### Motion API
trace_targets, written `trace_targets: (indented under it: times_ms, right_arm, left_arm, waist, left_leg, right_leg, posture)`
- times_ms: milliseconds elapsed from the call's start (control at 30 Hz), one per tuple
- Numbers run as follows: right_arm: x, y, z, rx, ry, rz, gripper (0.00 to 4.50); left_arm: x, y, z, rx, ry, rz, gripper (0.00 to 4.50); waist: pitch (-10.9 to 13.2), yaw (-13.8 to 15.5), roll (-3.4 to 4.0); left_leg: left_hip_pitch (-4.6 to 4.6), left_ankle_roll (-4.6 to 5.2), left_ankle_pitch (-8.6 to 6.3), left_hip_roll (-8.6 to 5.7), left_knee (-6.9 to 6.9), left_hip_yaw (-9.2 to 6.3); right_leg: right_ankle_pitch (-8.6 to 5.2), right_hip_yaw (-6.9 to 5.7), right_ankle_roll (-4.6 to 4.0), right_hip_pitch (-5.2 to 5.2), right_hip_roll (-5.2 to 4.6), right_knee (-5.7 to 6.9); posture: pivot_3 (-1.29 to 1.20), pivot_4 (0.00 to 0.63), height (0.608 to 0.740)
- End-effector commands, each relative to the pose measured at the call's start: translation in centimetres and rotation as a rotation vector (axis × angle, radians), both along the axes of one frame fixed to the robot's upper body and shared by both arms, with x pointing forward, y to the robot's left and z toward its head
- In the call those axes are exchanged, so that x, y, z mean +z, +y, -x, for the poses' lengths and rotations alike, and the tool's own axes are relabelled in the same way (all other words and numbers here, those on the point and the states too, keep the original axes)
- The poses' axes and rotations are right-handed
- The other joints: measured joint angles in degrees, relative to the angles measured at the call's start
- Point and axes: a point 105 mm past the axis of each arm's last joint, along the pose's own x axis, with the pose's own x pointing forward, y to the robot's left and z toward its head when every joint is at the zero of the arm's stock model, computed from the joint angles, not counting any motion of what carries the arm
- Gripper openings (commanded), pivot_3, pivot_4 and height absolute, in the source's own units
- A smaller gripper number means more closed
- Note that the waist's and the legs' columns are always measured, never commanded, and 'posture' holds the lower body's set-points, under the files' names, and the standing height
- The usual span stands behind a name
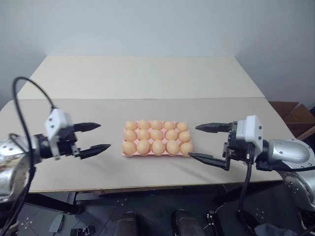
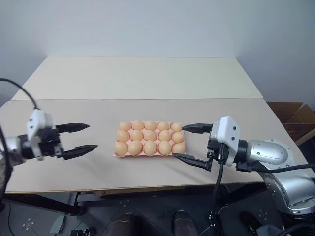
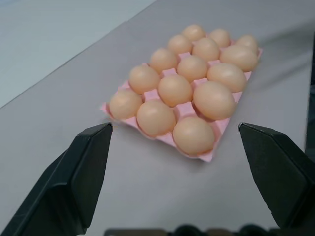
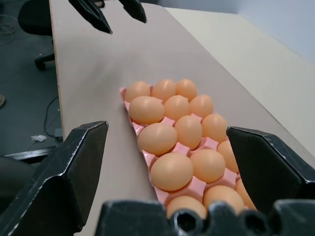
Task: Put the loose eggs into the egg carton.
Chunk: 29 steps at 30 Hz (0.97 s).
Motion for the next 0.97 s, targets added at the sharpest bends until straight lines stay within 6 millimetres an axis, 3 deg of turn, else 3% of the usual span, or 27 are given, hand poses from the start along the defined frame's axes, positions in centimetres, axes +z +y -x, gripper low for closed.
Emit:
trace_targets:
  times_ms: [33,333,967]
  right_arm:
    - [0.7,-1.3,0.0,-0.008,-0.032,0.023,4.5]
    - [0.4,-1.6,-0.2,-0.005,-0.009,0.026,4.5]
    - [0.1,-2.2,-0.6,-0.021,0.003,0.035,4.5]
  left_arm:
    - [1.5,2.0,2.8,-0.018,-0.007,-0.027,4.46]
    - [1.5,2.1,4.2,0.04,0.009,0.035,4.46]
    - [2.5,1.7,4.0,0.083,0.007,0.056,4.46]
  waist:
    - [0.0,-0.07,0.01]
    - [0.02,0.95,0.03]
    - [0.02,0.86,0.03]
  left_leg:
    - [0.0,0.0,0.0,0.0,0.0,0.01]
    - [0.03,-0.01,-0.01,0.02,0.01,0.01]
    - [0.03,-0.01,-0.01,0.02,-0.02,0.04]
  right_leg:
    - [-0.06,0.0,-0.09,-0.01,-0.01,0.0]
    - [-0.25,-0.02,-0.06,0.02,-0.04,0.0]
    - [-0.16,0.01,-0.22,-0.01,0.0,0.01]
  posture:
    - [0.0,0.15,0.74]
    - [0.0,0.15,0.74]
    - [0.0,0.15,0.74]
